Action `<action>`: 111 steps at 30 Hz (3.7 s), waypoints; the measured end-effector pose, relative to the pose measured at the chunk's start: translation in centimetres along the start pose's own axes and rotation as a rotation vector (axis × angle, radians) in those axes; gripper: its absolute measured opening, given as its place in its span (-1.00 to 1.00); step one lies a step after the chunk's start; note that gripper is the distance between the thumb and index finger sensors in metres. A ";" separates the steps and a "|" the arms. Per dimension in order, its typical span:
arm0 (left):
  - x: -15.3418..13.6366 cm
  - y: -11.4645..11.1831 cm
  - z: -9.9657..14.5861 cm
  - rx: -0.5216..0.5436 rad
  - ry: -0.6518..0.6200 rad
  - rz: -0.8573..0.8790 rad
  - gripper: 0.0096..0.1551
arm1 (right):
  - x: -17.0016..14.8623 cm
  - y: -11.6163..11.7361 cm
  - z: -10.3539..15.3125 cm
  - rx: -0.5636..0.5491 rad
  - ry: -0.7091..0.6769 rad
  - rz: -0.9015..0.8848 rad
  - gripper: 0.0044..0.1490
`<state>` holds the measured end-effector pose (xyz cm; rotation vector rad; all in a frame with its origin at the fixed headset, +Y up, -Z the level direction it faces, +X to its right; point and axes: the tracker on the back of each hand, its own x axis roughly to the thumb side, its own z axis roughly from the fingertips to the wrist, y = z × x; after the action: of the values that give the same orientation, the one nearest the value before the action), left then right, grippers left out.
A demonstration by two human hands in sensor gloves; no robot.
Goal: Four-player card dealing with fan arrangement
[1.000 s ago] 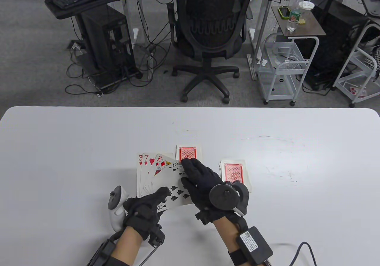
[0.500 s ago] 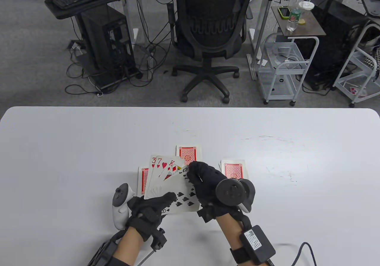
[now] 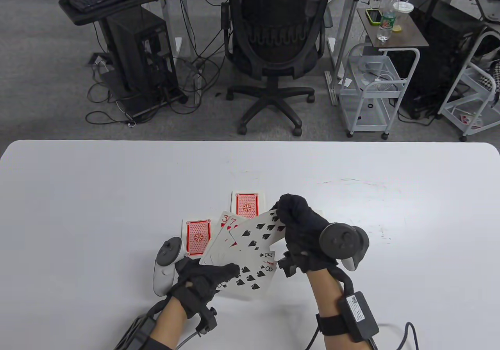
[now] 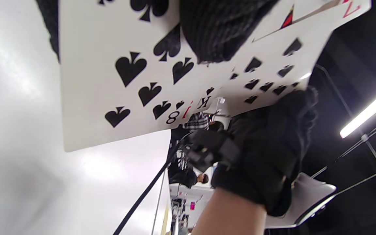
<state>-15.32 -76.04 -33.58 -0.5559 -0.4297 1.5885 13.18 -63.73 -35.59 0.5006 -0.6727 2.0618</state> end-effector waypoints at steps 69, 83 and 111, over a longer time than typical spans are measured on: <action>-0.3 2.1 1.4 0.215 -0.175 0.377 -0.39 | -4.4 5.6 1.6 0.560 0.417 -0.231 -0.07; 0.0 1.2 0.5 0.095 -0.026 0.117 -0.38 | -3.1 -0.5 -0.1 0.089 0.134 -0.163 -0.43; -0.4 0.9 0.1 -0.007 0.069 0.017 -0.37 | 1.7 4.2 0.1 0.409 -0.128 0.106 -0.38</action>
<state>-16.08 -76.55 -33.94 -0.6189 -0.3794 1.5798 8.73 -64.66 -35.72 0.8500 -0.3520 2.2923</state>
